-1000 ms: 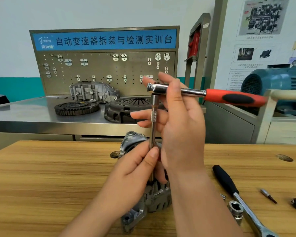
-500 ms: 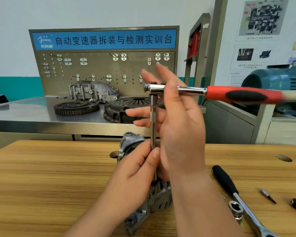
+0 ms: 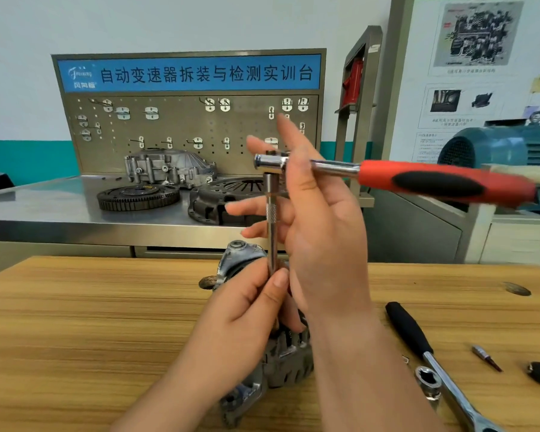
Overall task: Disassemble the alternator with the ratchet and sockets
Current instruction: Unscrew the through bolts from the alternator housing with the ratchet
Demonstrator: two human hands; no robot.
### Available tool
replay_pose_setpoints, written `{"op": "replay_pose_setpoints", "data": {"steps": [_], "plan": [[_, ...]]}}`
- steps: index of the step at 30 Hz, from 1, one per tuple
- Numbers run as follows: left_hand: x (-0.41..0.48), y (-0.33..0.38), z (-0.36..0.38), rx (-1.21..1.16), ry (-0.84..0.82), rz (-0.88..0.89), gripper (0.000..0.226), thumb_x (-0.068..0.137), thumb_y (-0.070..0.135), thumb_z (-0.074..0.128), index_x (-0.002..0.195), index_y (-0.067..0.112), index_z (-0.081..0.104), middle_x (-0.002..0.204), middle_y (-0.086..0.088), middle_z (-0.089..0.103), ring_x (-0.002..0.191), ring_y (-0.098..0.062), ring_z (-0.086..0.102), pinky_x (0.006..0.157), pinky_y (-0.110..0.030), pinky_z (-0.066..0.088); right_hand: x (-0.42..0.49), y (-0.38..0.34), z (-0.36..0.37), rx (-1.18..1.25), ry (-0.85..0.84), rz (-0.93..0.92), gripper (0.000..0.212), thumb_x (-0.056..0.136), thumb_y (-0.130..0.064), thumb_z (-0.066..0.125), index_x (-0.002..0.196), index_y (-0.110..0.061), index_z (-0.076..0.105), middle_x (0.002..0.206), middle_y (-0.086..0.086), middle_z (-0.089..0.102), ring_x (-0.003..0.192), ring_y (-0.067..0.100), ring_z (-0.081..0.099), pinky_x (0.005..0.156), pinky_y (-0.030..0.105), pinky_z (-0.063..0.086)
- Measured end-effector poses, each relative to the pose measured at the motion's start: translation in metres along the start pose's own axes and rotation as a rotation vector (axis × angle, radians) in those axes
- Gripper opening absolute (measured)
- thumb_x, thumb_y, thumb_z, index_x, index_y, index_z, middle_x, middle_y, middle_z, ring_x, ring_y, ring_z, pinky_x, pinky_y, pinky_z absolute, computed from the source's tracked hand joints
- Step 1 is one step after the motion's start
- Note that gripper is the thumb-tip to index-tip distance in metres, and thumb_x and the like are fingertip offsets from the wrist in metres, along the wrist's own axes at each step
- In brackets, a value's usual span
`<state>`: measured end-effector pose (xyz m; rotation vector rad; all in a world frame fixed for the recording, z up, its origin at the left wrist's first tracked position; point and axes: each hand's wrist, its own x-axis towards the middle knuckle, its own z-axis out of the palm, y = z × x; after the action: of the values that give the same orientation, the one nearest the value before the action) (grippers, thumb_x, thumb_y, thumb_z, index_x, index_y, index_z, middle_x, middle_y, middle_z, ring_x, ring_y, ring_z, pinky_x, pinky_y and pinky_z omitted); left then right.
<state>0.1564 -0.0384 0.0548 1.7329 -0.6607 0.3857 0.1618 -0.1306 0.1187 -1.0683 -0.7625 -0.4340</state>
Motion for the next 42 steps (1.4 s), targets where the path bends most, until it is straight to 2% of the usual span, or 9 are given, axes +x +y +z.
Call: {"op": "replay_pose_setpoints", "data": {"steps": [6, 10, 13, 18, 26, 31, 35, 39, 42], "plan": [[0.0, -0.002, -0.003, 0.019, 0.016, -0.005, 0.023, 0.088, 0.041, 0.045, 0.085, 0.027, 0.063, 0.066, 0.003, 0.066, 0.064, -0.034, 0.057, 0.059, -0.047, 0.046, 0.0, 0.004, -0.002, -0.034, 0.024, 0.031, 0.028, 0.092, -0.044, 0.046, 0.107, -0.035, 0.067, 0.095, 0.0, 0.074, 0.064, 0.014, 0.069, 0.05, 0.02, 0.051], [0.002, -0.002, 0.001, 0.067, 0.027, -0.004, 0.025, 0.089, 0.047, 0.045, 0.081, 0.03, 0.062, 0.061, 0.003, 0.066, 0.059, -0.038, 0.057, 0.054, -0.051, 0.045, 0.001, 0.0, -0.003, -0.169, -0.022, -0.151, 0.033, 0.092, -0.032, 0.057, 0.123, -0.04, 0.058, 0.115, -0.012, 0.068, 0.078, 0.01, 0.071, 0.055, 0.018, 0.052], [0.002, -0.005, -0.002, 0.048, 0.01, 0.001, 0.027, 0.089, 0.044, 0.043, 0.083, 0.026, 0.063, 0.066, -0.001, 0.067, 0.061, -0.033, 0.058, 0.057, -0.046, 0.046, 0.001, 0.002, 0.0, -0.131, -0.055, -0.113, 0.041, 0.091, -0.039, 0.055, 0.131, -0.032, 0.052, 0.127, -0.009, 0.063, 0.072, 0.01, 0.072, 0.051, 0.018, 0.052], [0.0, -0.005, -0.008, -0.08, -0.063, -0.027, 0.037, 0.088, 0.047, 0.043, 0.098, 0.017, 0.064, 0.09, -0.015, 0.07, 0.088, -0.029, 0.065, 0.08, -0.04, 0.052, 0.001, 0.005, -0.001, 0.071, -0.008, 0.1, 0.044, 0.094, -0.049, 0.037, 0.121, -0.023, 0.06, 0.099, 0.005, 0.075, 0.056, 0.016, 0.068, 0.046, 0.021, 0.051], [0.003, -0.006, -0.003, 0.011, 0.0, -0.022, 0.027, 0.089, 0.041, 0.04, 0.081, 0.027, 0.062, 0.061, -0.002, 0.066, 0.061, -0.037, 0.058, 0.064, -0.052, 0.048, 0.0, 0.0, -0.003, -0.123, 0.002, -0.104, 0.025, 0.093, -0.029, 0.053, 0.115, -0.038, 0.061, 0.1, 0.005, 0.073, 0.07, 0.013, 0.07, 0.055, 0.021, 0.052], [0.001, -0.006, -0.006, -0.046, -0.029, -0.014, 0.033, 0.09, 0.044, 0.04, 0.075, 0.023, 0.062, 0.061, -0.005, 0.064, 0.06, -0.021, 0.06, 0.063, -0.03, 0.048, 0.001, 0.0, -0.002, 0.045, -0.034, 0.066, 0.036, 0.093, -0.044, 0.04, 0.121, -0.033, 0.058, 0.095, 0.007, 0.074, 0.065, 0.015, 0.068, 0.054, 0.024, 0.051], [0.0, -0.004, -0.009, -0.063, -0.04, -0.026, 0.032, 0.088, 0.042, 0.042, 0.085, 0.019, 0.064, 0.068, -0.006, 0.068, 0.067, -0.026, 0.063, 0.067, -0.035, 0.05, 0.001, 0.002, -0.002, 0.071, -0.046, 0.154, 0.047, 0.092, -0.053, 0.035, 0.123, -0.028, 0.059, 0.095, 0.008, 0.075, 0.064, 0.017, 0.068, 0.052, 0.025, 0.051], [0.002, -0.003, -0.009, -0.049, -0.016, -0.023, 0.026, 0.089, 0.037, 0.044, 0.086, 0.022, 0.065, 0.067, -0.005, 0.068, 0.062, -0.019, 0.063, 0.063, -0.027, 0.049, 0.0, 0.002, 0.001, -0.126, -0.014, 0.022, 0.032, 0.092, -0.046, 0.045, 0.12, -0.039, 0.061, 0.093, -0.005, 0.071, 0.076, 0.015, 0.071, 0.055, 0.022, 0.053], [0.001, 0.0, -0.003, -0.042, 0.026, -0.033, 0.029, 0.092, 0.045, 0.046, 0.087, 0.025, 0.067, 0.074, -0.006, 0.071, 0.069, -0.04, 0.06, 0.066, -0.048, 0.049, 0.001, -0.001, 0.0, -0.25, -0.015, -0.149, 0.035, 0.095, -0.033, 0.053, 0.129, -0.039, 0.055, 0.1, -0.01, 0.068, 0.084, 0.015, 0.07, 0.059, 0.021, 0.054]]}}
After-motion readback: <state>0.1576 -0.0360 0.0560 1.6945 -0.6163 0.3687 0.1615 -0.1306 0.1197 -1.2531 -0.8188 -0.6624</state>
